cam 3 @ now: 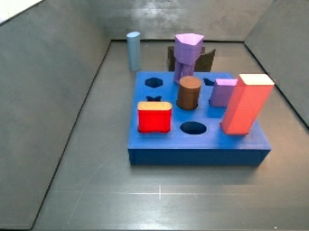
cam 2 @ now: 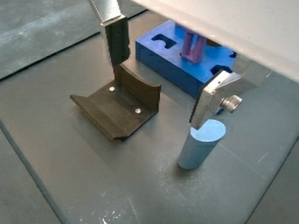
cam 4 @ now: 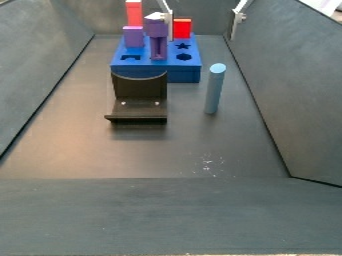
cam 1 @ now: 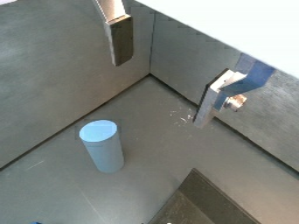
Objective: Pick up the oval object. Move up. Move to above the board. Insert the oval object.
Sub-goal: Pick up the oval object.
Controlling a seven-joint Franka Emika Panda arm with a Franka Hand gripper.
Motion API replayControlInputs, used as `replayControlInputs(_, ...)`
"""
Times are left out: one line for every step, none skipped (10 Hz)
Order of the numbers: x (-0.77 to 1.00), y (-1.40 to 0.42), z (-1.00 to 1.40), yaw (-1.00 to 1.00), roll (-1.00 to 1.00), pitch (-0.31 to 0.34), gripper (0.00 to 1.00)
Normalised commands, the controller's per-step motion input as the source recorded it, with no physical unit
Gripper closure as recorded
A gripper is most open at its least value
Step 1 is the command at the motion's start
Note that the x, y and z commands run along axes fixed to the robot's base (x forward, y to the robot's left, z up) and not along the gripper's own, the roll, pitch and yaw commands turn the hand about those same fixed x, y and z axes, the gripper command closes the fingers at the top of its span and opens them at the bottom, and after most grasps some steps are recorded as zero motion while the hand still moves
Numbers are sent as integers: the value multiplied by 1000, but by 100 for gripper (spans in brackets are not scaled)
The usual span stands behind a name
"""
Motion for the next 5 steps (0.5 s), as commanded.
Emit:
replayControlInputs(-337, 0, 0, -163, 0, 0, 0)
replayControlInputs(-600, -120, -129, -351, 0, 0, 0)
replayControlInputs(-403, -80, -269, -629, -17, 0, 0)
replayControlInputs(-100, 0, -391, -880, -133, 0, 0)
replayControlInputs(0, -63, -280, -934, -126, -90, 0)
